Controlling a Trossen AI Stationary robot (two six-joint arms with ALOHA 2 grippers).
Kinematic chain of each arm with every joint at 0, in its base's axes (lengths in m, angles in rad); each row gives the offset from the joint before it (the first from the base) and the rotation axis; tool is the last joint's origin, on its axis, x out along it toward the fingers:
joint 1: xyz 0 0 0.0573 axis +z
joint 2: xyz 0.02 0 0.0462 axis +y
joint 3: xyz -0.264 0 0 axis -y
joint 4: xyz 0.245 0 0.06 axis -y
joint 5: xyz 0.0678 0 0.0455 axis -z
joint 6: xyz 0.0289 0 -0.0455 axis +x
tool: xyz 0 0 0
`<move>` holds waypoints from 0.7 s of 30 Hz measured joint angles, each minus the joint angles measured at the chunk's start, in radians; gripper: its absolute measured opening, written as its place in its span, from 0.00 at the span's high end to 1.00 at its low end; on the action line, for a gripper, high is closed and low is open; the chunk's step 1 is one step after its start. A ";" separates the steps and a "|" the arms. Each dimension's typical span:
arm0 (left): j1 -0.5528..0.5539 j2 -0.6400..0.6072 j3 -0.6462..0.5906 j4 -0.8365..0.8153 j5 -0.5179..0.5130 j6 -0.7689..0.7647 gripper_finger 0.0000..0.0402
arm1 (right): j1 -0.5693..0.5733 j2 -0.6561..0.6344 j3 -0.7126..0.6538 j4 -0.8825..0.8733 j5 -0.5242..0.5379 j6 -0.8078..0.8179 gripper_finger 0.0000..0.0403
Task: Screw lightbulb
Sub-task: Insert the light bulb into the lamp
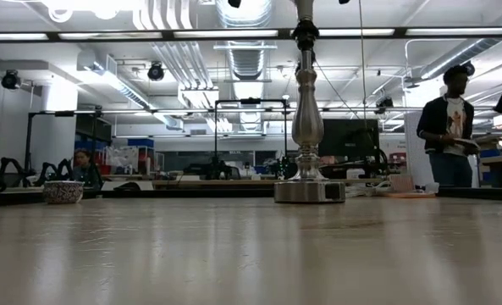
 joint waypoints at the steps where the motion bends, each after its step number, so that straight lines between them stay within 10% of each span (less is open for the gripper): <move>1: 0.000 0.000 0.000 -0.004 0.000 0.000 0.52 | 0.000 0.002 0.010 -0.006 0.006 0.003 1.00; 21: 0.000 0.002 -0.002 0.004 -0.001 0.003 0.53 | 0.000 -0.007 0.099 -0.205 0.306 -0.040 1.00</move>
